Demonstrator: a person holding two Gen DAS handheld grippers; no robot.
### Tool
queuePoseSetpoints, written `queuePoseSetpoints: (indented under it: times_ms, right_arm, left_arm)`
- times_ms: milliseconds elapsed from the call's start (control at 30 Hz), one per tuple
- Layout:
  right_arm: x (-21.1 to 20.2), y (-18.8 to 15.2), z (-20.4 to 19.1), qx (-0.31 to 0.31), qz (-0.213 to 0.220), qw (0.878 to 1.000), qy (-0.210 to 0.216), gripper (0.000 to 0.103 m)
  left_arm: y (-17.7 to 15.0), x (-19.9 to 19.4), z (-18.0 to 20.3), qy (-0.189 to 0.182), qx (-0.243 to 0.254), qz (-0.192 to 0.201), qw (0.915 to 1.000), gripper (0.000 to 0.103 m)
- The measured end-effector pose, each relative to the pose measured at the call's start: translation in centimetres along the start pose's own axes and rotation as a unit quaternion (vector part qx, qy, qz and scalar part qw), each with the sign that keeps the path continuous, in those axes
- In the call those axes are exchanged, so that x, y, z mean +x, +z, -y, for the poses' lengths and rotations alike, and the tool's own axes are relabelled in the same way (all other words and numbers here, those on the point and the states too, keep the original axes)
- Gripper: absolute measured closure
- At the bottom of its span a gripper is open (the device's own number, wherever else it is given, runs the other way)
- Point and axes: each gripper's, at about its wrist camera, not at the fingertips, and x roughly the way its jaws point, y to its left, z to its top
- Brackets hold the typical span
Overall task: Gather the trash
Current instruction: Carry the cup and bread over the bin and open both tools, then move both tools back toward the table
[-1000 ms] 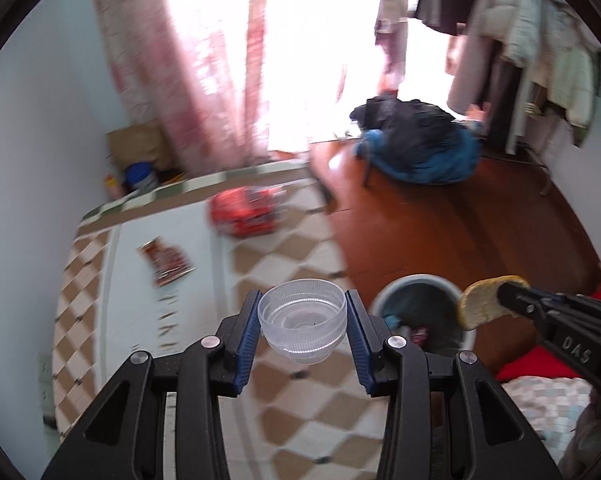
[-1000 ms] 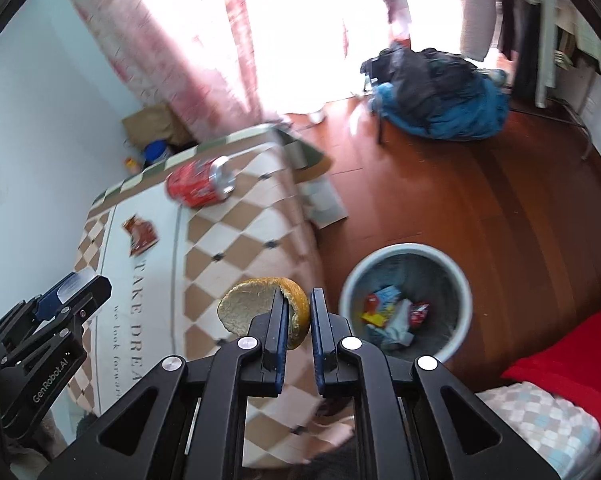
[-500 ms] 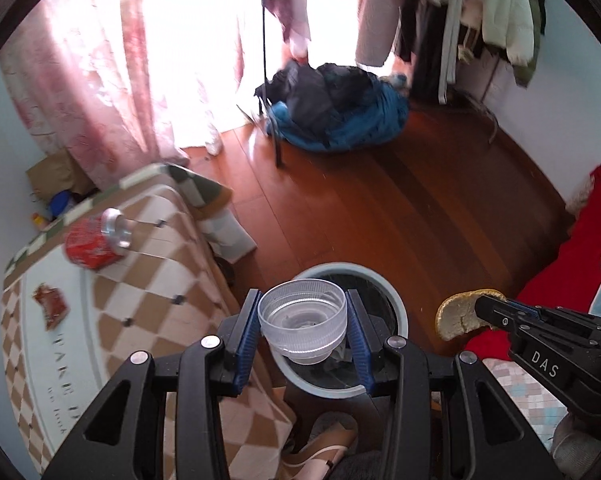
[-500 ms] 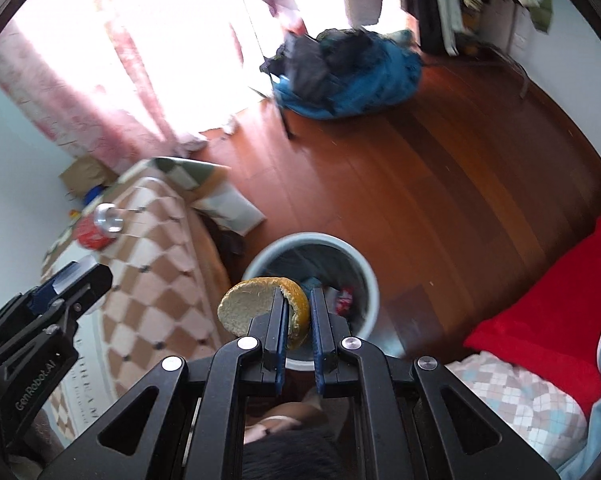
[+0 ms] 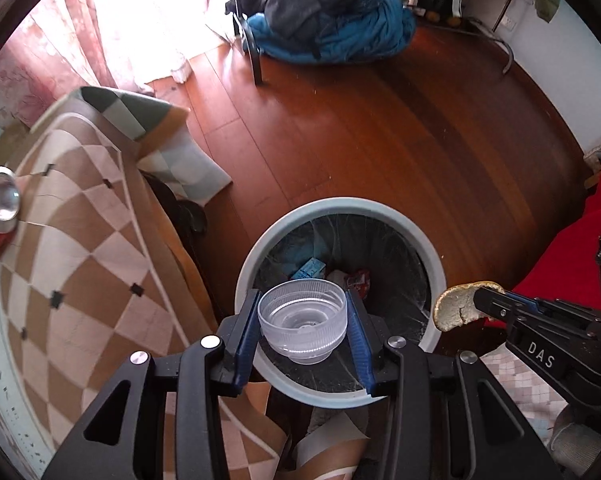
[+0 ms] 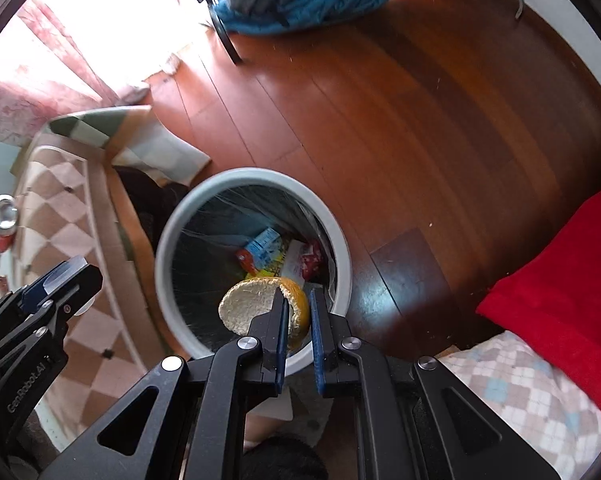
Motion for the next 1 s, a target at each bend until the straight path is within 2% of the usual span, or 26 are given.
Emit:
queuePoseSetpoints:
  times_ms: [267, 300, 333, 367, 400, 433, 500, 533, 567, 600, 633, 1000]
  right_arm:
    - [3.1, 0.8, -0.5, -0.006, -0.025, 1.000, 0.006, 0.091]
    - [3.3, 0.9, -0.5, -0.006, -0.027, 1.000, 0.005, 0.086]
    - [3.3, 1.0, -0.4, -0.006, -0.027, 1.000, 0.005, 0.066]
    - [3.1, 1.0, -0.4, -0.004, -0.025, 1.000, 0.005, 0.054]
    - [2.9, 0.9, -0.3, -0.003, -0.020, 1.000, 0.004, 0.034]
    - [2.5, 0.8, -0.3, -0.003, -0.015, 1.000, 0.005, 0.026]
    - [2.0, 0.7, -0.1, -0.002, -0.012, 1.000, 0.000, 0.026]
    - [1.7, 0.6, -0.1, -0.002, -0.011, 1.000, 0.000, 0.021]
    - [1.3, 0.4, 0.0, -0.003, -0.010, 1.000, -0.003, 0.017]
    - [1.0, 0.3, 0.0, -0.003, -0.009, 1.000, -0.007, 0.006]
    - [0.7, 0.2, 0.0, -0.003, -0.009, 1.000, -0.008, 0.000]
    - [-4.3, -1.8, -1.4, -0.031, 0.016, 0.999, -0.036, 0.000]
  left_arm:
    - [0.5, 1.2, -0.8, -0.004, -0.024, -0.019, 0.9995, 0.064]
    - [0.4, 1.2, -1.0, -0.004, -0.026, -0.022, 0.9994, 0.062]
    - [0.4, 1.1, -1.1, -0.004, -0.026, -0.022, 0.9994, 0.059]
    - [0.4, 0.9, -1.2, 0.002, -0.025, -0.019, 0.9995, 0.047]
    - [0.4, 0.6, -1.2, 0.006, -0.025, -0.017, 0.9995, 0.035]
    - [0.4, 0.5, -1.4, 0.006, -0.026, -0.015, 0.9995, 0.031]
    - [0.3, 0.0, -1.6, 0.010, -0.028, -0.013, 0.9995, 0.019]
    - [0.2, -0.2, -1.7, 0.012, -0.029, -0.013, 0.9994, 0.014]
    - [0.2, -0.3, -1.8, 0.016, -0.028, -0.013, 0.9994, 0.005]
    - [0.1, -0.7, -1.9, 0.017, -0.029, -0.012, 0.9994, 0.003]
    - [0.0, -0.9, -2.0, 0.019, -0.029, -0.010, 0.9994, 0.003]
    - [-1.3, -5.2, -3.3, 0.036, -0.042, 0.014, 0.9984, 0.002]
